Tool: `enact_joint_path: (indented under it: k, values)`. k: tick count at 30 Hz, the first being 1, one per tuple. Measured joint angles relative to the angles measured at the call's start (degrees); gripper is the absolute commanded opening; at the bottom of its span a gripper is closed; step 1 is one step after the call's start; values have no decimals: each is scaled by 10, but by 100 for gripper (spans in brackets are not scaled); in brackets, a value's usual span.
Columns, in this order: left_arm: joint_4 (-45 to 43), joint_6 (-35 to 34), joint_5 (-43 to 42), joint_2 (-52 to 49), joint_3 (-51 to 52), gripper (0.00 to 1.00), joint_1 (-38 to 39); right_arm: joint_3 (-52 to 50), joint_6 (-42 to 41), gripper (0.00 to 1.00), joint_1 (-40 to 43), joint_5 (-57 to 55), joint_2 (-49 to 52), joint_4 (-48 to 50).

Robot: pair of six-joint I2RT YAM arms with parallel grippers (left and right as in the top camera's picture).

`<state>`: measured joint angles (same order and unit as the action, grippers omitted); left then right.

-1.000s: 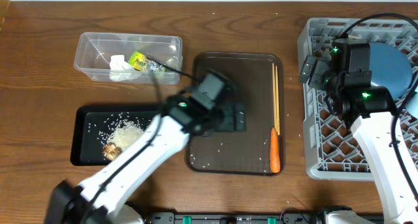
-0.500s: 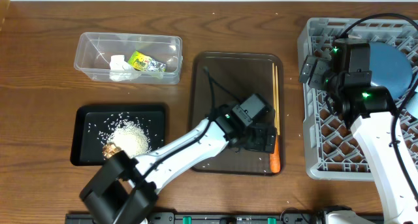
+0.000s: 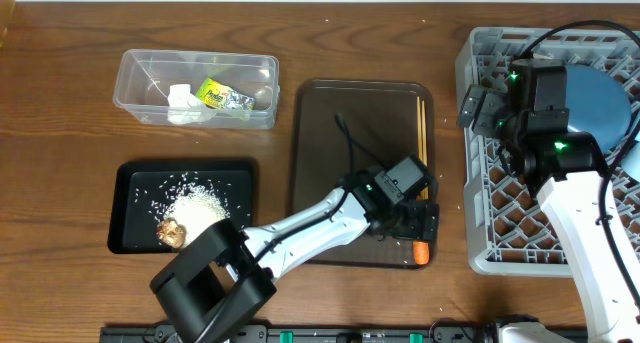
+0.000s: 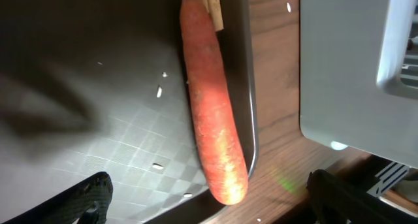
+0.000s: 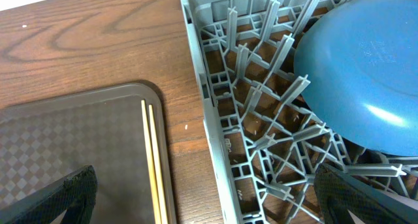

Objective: Sort waste into correct bins and load items into the dishwasher rack
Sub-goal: 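Lower the left gripper and close it around the carrot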

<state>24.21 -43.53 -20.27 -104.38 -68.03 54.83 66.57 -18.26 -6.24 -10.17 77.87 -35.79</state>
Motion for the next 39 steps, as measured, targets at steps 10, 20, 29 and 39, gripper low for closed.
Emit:
enact_joint_path:
  k: [10, 20, 29, 39]
  values:
    - [19, -5, 56, 0, 0, 92, 7, 0, 0, 99, 0, 0, 0, 0]
    - [38, 3, 78, 0, -8, 89, 50, 0, 0, 99, 0, 0, 0, 0]
    - [118, 25, 84, -85, -94, 90, 51, 0, 0, 99, 0, 0, 0, 0]
    - [145, 45, 87, -133, -145, 91, 57, 0, 0, 99, 0, 0, 0, 0]
